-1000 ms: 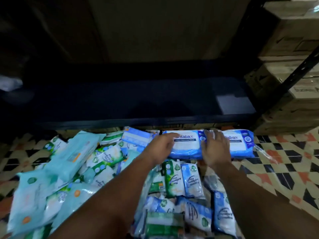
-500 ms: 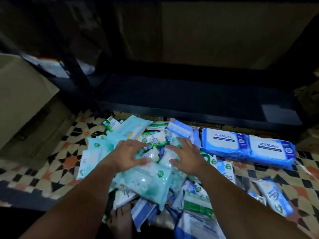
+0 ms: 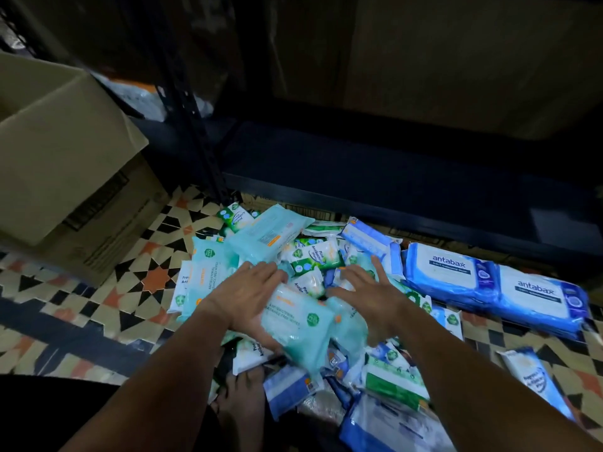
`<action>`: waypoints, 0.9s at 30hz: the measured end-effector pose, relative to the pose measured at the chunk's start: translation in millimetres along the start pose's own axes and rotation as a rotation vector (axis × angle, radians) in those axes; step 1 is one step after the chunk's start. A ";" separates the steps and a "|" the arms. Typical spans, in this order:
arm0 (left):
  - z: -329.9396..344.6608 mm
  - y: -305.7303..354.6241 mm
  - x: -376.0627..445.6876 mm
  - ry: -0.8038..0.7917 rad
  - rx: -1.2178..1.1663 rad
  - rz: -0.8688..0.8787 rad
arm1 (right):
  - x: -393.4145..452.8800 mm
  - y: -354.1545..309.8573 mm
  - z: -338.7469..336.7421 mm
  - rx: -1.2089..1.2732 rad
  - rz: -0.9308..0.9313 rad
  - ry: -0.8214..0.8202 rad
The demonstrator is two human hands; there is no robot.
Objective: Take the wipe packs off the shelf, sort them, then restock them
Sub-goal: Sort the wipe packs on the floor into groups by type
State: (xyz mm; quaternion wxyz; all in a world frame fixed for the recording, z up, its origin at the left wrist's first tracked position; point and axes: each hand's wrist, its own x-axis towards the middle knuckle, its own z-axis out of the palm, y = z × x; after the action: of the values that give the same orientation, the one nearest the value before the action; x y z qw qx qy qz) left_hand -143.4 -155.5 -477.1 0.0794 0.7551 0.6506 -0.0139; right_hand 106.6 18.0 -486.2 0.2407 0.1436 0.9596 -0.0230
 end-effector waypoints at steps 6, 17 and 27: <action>-3.4 -19.8 2.7 0.160 -0.035 -0.425 | -35.3 23.0 25.0 0.111 0.308 -0.009; 8.2 -7.2 35.8 0.018 0.048 -0.862 | -51.9 31.6 47.5 0.250 0.621 0.054; -2.0 -19.1 6.2 -0.117 0.000 -0.323 | -27.2 0.7 39.9 0.327 0.637 0.124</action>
State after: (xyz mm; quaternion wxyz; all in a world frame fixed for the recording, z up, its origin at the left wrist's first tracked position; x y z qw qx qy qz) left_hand -161.4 -146.4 -477.9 0.1139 0.6385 0.7578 -0.0704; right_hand 147.9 6.9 -508.7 0.1511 0.4731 0.8632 -0.0912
